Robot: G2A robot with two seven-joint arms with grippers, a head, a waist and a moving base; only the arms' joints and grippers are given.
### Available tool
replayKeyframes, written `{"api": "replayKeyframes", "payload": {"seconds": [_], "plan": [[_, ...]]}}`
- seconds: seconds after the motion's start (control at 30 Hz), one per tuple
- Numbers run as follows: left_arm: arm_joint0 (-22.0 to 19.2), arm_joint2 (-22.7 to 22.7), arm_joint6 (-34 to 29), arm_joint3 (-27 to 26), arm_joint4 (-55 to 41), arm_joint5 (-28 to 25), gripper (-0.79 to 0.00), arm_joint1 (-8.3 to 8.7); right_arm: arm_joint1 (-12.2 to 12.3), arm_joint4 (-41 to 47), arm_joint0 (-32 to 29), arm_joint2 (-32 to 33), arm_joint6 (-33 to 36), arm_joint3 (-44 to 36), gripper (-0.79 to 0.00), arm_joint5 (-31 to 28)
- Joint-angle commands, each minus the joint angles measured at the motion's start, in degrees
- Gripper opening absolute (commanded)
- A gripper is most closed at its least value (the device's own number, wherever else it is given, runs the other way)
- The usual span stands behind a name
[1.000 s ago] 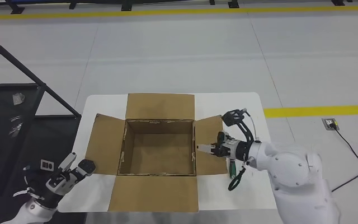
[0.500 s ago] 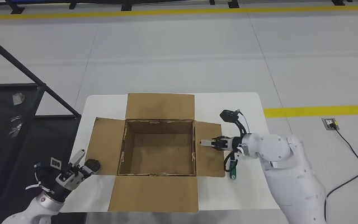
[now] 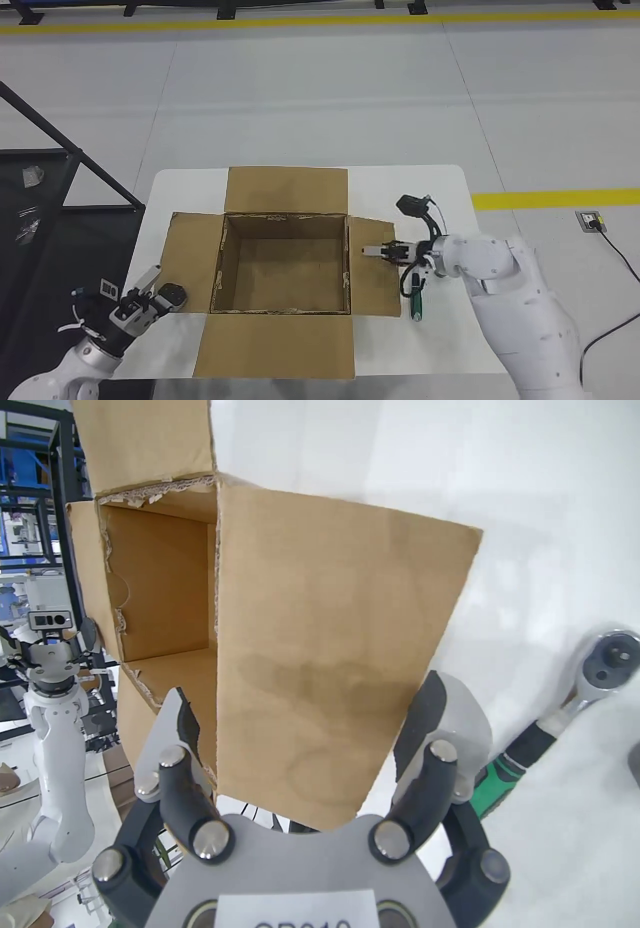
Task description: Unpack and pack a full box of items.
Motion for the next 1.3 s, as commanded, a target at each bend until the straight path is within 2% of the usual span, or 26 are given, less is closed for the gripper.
{"api": "replayKeyframes", "payload": {"seconds": [0.0,0.23,0.33,0.53,0.8,1.27], "plan": [[0.3,-0.3,0.0,-0.1,-0.4,-0.1,0.0,0.04,0.4,-7.2,-0.4,-1.2,0.6,-1.9,0.0,3.9],[0.9,-0.5,0.3,-0.7,-0.8,-0.5,0.0,0.13,1.0,-21.5,-2.4,-3.5,0.6,-4.1,0.0,16.1],[1.1,-0.5,0.4,-1.1,-0.8,-0.5,0.0,0.17,1.1,-23.3,-3.3,-3.8,0.7,-4.8,0.0,17.5],[1.1,0.1,0.6,-1.6,-0.5,-0.5,0.0,0.22,1.6,-24.9,-4.2,-3.6,4.6,-4.8,0.0,15.3],[1.1,0.7,0.8,-1.6,-0.4,-0.5,0.0,0.32,1.4,-24.7,-1.9,-5.4,7.5,-0.4,0.0,13.7],[1.3,0.6,1.4,-1.0,-0.9,-0.9,0.0,0.46,0.2,-22.1,3.2,-8.9,5.0,11.2,0.0,11.4]]}}
